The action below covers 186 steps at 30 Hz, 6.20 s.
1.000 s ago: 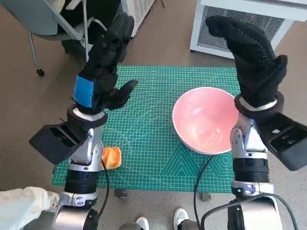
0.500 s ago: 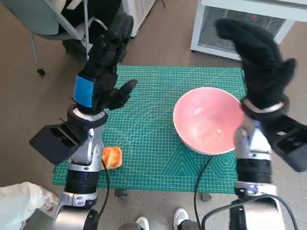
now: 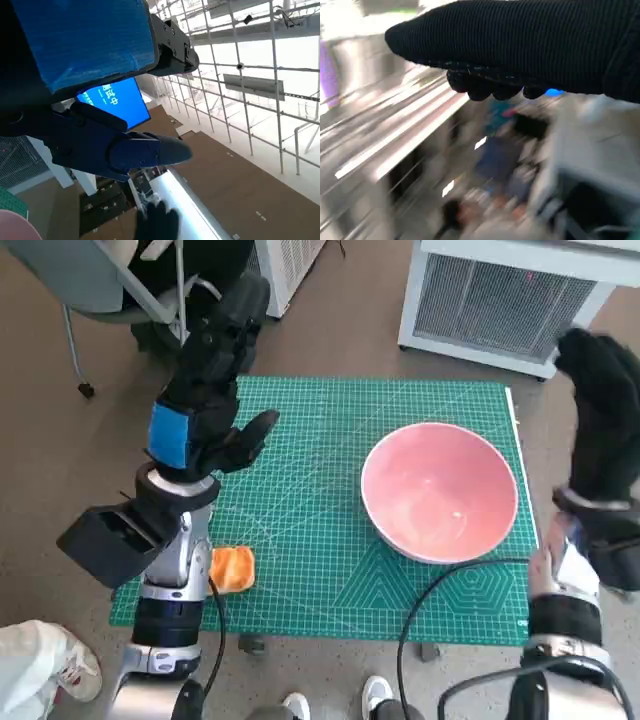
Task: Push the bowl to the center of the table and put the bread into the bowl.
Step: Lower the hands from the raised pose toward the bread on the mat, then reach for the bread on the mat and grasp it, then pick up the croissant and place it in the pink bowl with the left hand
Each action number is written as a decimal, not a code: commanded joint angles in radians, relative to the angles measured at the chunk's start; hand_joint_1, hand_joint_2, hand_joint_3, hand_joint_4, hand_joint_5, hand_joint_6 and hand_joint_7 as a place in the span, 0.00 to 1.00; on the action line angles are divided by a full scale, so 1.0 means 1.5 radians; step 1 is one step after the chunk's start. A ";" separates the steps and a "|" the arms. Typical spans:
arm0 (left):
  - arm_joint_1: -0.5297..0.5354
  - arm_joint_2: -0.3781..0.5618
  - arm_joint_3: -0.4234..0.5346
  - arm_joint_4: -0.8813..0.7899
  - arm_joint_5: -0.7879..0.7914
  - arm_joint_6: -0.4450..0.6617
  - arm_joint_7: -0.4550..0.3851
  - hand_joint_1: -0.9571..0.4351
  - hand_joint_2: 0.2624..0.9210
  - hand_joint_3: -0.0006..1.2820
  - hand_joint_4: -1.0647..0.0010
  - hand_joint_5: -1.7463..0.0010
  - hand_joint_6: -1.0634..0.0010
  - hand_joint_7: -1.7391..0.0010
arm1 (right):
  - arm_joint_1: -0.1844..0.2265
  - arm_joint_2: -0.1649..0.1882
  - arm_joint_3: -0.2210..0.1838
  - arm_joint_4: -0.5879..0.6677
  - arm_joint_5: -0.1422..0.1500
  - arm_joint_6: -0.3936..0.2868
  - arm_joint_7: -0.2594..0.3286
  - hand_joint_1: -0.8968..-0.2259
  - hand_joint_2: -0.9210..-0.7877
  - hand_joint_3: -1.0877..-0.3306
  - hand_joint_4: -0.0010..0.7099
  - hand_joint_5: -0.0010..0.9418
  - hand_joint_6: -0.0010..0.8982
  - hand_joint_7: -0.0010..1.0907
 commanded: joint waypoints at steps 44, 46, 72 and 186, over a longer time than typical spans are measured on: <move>0.046 0.024 0.020 -0.053 0.000 0.027 0.009 0.23 1.00 0.21 0.81 1.00 0.66 1.00 | -0.063 0.144 -0.073 0.212 0.037 0.259 -0.036 0.55 0.00 0.37 0.30 0.01 0.05 0.52; 0.049 0.025 0.020 -0.057 0.001 0.028 0.011 0.23 1.00 0.21 0.81 1.00 0.66 1.00 | -0.072 0.150 -0.075 0.213 0.039 0.261 -0.036 0.55 0.00 0.39 0.30 0.00 0.05 0.52; 0.116 0.056 0.037 -0.123 0.009 0.043 0.021 0.23 1.00 0.21 0.83 1.00 0.67 1.00 | -0.162 0.172 -0.042 0.221 -0.011 0.329 -0.111 0.50 0.00 0.42 0.31 0.02 0.13 0.42; 0.083 0.198 -0.138 -0.429 0.523 0.433 0.079 0.69 1.00 0.08 0.35 0.35 0.48 0.27 | -0.009 0.107 0.109 -0.283 0.093 0.077 0.192 0.50 0.00 0.30 0.00 0.53 0.00 0.64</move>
